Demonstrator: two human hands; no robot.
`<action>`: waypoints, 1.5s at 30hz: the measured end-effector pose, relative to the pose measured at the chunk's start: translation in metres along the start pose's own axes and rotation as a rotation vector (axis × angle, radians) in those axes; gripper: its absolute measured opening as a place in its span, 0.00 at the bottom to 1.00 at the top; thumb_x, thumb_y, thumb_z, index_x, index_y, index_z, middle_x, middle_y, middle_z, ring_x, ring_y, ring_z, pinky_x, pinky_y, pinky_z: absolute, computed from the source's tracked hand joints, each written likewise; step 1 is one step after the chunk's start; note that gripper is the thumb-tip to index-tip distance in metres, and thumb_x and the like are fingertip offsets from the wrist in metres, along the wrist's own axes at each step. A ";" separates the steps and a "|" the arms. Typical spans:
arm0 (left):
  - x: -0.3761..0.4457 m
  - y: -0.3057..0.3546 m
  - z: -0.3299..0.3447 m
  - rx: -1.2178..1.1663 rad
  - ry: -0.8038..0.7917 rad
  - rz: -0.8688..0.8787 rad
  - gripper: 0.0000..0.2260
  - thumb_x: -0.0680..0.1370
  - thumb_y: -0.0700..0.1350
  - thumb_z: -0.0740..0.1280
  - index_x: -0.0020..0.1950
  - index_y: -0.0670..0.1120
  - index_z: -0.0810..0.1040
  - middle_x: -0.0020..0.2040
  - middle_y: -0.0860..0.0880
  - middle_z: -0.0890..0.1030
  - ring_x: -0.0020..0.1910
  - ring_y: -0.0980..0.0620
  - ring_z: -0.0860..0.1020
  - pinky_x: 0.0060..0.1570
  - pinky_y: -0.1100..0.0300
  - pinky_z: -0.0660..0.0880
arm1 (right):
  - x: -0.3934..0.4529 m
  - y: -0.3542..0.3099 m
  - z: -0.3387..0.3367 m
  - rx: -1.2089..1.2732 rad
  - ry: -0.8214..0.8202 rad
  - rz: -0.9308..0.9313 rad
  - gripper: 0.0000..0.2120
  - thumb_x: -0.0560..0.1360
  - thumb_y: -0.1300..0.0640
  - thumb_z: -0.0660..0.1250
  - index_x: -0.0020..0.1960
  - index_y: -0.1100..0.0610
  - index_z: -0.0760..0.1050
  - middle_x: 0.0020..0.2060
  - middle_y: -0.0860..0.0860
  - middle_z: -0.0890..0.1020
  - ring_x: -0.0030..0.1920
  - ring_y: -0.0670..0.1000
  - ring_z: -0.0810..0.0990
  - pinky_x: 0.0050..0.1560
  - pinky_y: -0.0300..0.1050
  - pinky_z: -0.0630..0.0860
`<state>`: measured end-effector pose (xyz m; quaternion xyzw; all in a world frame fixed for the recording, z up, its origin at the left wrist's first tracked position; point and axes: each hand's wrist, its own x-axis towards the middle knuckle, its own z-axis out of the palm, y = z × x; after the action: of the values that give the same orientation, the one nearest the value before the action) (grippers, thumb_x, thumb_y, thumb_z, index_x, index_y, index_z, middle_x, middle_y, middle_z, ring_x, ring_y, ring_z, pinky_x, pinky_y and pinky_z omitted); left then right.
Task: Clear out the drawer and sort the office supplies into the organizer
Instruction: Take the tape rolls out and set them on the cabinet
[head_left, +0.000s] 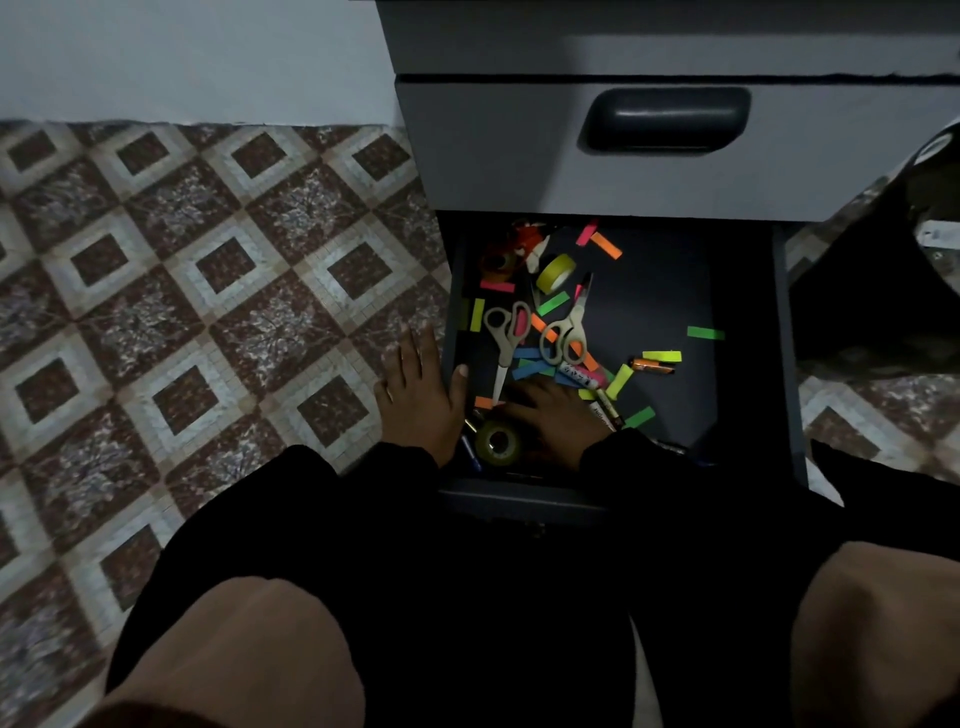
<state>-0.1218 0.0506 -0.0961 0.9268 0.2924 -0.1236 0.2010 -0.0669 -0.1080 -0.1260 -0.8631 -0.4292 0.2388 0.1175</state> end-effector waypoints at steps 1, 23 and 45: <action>0.000 0.000 0.000 -0.002 -0.002 -0.001 0.28 0.81 0.58 0.46 0.77 0.50 0.40 0.78 0.48 0.43 0.77 0.45 0.45 0.72 0.44 0.46 | 0.000 0.000 0.001 -0.005 0.003 0.003 0.30 0.70 0.44 0.70 0.69 0.50 0.68 0.67 0.58 0.68 0.69 0.61 0.62 0.65 0.56 0.62; 0.014 0.044 -0.022 -0.105 0.238 0.224 0.39 0.73 0.65 0.40 0.77 0.43 0.51 0.78 0.42 0.50 0.76 0.43 0.48 0.73 0.49 0.44 | -0.045 0.068 -0.072 -0.056 0.057 0.239 0.32 0.72 0.47 0.68 0.73 0.47 0.60 0.74 0.48 0.58 0.73 0.53 0.56 0.66 0.48 0.58; 0.096 0.114 0.023 0.082 0.019 0.402 0.20 0.79 0.49 0.60 0.71 0.47 0.67 0.78 0.46 0.51 0.75 0.42 0.52 0.71 0.48 0.53 | -0.042 0.115 -0.068 0.093 0.114 0.505 0.31 0.72 0.46 0.69 0.71 0.50 0.63 0.72 0.51 0.61 0.71 0.54 0.59 0.66 0.46 0.62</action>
<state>0.0197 0.0019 -0.1149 0.9749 0.0980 -0.0841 0.1812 0.0250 -0.2112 -0.1010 -0.9486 -0.1813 0.2310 0.1179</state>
